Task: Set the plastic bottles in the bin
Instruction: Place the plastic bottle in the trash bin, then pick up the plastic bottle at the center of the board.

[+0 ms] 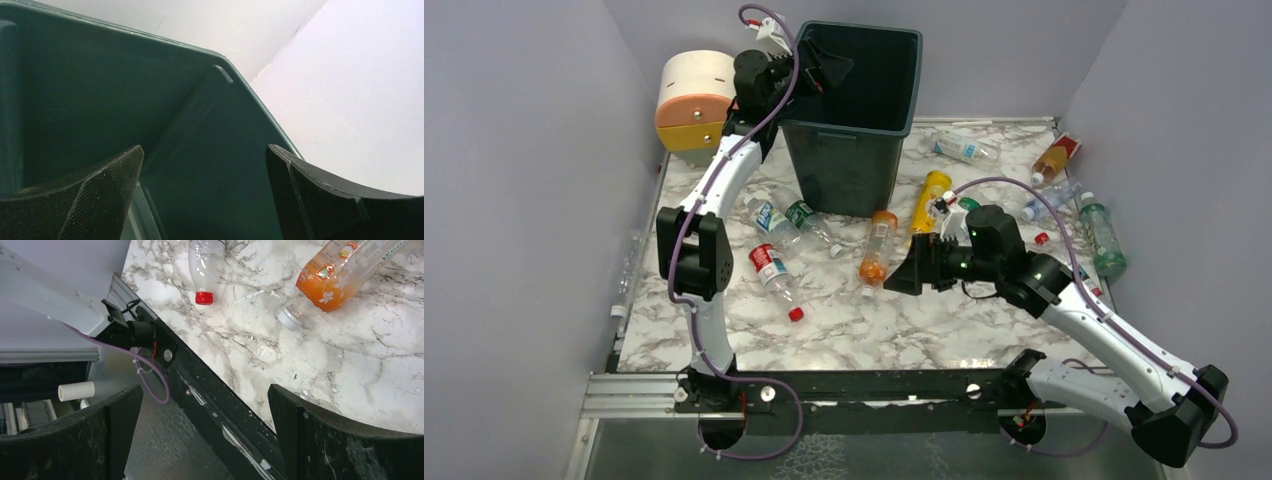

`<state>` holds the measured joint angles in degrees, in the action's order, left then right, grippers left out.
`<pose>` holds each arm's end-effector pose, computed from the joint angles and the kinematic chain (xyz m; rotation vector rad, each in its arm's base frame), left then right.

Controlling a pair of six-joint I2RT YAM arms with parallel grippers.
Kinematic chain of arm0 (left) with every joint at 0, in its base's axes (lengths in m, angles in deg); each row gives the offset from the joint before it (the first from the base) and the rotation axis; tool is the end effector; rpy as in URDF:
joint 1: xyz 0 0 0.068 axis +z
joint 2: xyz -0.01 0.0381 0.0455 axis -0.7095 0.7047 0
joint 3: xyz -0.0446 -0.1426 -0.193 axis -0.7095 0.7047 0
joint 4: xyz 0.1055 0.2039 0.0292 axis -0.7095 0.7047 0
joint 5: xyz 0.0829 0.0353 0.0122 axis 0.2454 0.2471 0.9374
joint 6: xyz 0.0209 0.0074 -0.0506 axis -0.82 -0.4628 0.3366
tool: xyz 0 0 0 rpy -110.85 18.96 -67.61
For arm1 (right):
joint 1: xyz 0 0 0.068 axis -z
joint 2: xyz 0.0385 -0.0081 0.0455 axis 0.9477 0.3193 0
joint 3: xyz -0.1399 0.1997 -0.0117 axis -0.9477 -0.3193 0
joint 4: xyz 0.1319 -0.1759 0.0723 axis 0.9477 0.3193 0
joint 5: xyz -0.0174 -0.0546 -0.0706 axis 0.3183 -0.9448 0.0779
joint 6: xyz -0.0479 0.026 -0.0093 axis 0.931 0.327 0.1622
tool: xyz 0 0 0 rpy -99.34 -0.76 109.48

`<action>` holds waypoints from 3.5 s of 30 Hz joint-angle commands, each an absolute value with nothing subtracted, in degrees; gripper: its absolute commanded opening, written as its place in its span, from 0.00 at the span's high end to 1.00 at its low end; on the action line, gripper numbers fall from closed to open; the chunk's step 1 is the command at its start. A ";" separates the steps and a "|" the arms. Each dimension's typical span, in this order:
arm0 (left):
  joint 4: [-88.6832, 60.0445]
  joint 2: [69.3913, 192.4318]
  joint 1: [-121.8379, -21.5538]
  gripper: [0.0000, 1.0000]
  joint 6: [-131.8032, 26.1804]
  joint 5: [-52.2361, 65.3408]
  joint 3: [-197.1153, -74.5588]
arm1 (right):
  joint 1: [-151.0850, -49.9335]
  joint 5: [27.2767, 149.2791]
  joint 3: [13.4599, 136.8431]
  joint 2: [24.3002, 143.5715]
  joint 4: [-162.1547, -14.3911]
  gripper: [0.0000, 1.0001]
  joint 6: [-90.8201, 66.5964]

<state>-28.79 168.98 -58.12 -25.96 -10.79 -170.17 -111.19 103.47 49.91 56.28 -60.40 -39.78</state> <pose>0.4233 -0.1138 0.3801 0.0603 1.5039 -1.0430 0.1355 0.1319 0.2935 -0.3661 2.2815 1.1461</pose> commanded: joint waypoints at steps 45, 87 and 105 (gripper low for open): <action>-10.07 107.87 -62.06 0.01 -28.49 -17.72 -107.49 | -111.55 85.62 57.73 103.44 -74.71 0.19 -43.17; -41.21 114.09 -63.24 0.01 -11.13 -36.60 -96.78 | -113.09 124.42 53.48 74.53 -81.62 0.49 -36.12; -42.44 114.49 -64.78 0.13 -9.86 -33.03 -96.01 | -118.97 121.01 57.20 78.50 -85.45 0.47 -37.54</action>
